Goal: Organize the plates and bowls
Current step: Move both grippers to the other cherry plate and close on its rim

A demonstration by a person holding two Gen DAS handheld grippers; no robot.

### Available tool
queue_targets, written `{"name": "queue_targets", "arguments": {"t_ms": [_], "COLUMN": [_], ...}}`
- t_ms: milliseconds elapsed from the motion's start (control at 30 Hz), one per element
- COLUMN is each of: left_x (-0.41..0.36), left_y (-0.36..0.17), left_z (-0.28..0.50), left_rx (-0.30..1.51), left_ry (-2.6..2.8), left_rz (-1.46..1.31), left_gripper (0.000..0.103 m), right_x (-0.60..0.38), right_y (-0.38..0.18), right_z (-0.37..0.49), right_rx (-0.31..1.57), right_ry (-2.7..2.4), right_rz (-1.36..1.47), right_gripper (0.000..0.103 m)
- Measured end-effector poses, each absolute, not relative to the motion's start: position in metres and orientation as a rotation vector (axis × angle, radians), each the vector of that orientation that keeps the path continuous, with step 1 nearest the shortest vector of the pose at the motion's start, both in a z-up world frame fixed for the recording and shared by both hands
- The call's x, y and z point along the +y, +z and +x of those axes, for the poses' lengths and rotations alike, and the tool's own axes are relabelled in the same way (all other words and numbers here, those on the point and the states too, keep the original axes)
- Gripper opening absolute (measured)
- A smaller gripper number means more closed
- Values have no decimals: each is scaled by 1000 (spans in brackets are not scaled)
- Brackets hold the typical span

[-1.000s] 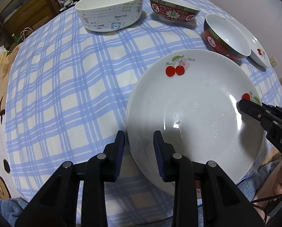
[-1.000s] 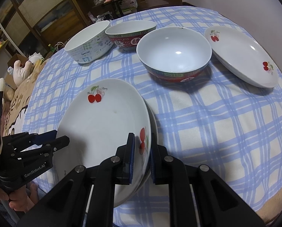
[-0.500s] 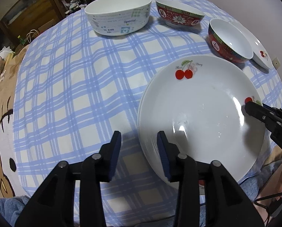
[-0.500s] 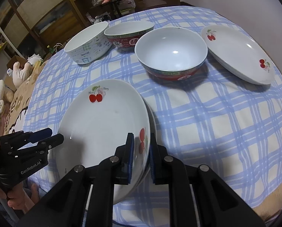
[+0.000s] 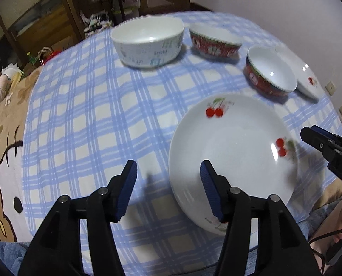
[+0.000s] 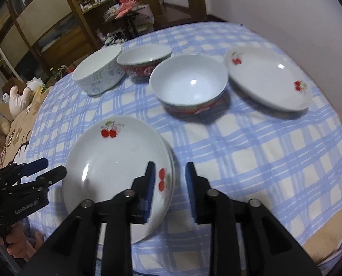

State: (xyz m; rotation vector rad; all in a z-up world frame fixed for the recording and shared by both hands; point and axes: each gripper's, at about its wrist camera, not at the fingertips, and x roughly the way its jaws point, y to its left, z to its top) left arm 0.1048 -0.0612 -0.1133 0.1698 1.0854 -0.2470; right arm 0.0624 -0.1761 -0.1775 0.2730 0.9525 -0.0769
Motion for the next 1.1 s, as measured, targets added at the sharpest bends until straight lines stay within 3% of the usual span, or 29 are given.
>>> {"name": "queue_targets", "arguments": {"t_ms": [67,200,433,567,1100], "left_x": [-61,-62,-73,-80,-165], "left_y": [-105,-90,-62,-48,13], "left_z": [103,100,95,96,158], "left_rx": [1047,980,889,848,740], "left_ry": [-258,-278,-329,-336,-450], "left_rz": [152,138,124,151,175], "left_gripper": [64,69,89,95,97], "right_x": [-180,-188,-204,-215,-297], "right_y": [-169,-158,-143,-131,-85], "right_z": [57,51,47,45,76], "right_rx": [913,867,817,776,658], "right_ry": [-106,-139,-185,-203,-322], "right_rz": [265,266,259,258,266], "right_gripper": [58,66,80,89,91]}}
